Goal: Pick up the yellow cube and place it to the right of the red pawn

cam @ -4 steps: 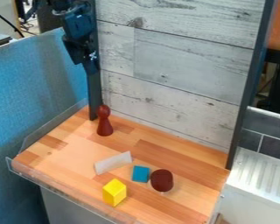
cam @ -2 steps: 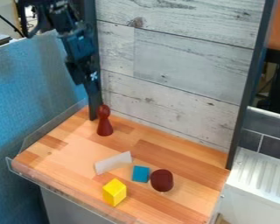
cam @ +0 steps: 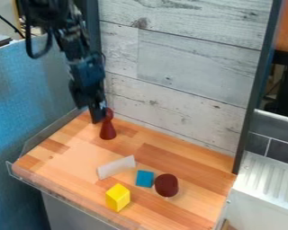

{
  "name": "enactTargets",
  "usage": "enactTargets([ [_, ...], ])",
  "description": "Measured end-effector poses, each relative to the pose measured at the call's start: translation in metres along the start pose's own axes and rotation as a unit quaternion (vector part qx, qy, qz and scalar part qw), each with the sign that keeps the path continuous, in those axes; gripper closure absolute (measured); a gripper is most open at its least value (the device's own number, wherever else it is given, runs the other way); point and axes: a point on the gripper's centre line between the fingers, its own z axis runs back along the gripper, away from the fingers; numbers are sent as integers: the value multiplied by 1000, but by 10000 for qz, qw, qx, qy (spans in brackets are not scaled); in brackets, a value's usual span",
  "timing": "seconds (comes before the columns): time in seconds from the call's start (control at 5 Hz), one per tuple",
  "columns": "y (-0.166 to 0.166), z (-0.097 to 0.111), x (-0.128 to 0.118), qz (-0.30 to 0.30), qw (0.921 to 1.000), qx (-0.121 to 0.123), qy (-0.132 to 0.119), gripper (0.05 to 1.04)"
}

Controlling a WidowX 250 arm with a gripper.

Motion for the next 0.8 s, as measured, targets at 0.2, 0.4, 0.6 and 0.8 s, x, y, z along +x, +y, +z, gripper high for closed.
enactTargets([
  [0.2,-17,-19,-12,-82,9995,233,182,83],
  [0.4,-36,-23,-17,-279,9990,300,172,83],
  [0.6,-55,-19,-26,-404,9987,276,114,83],
  [0.8,-73,-15,-37,-534,9983,217,108,83],
])
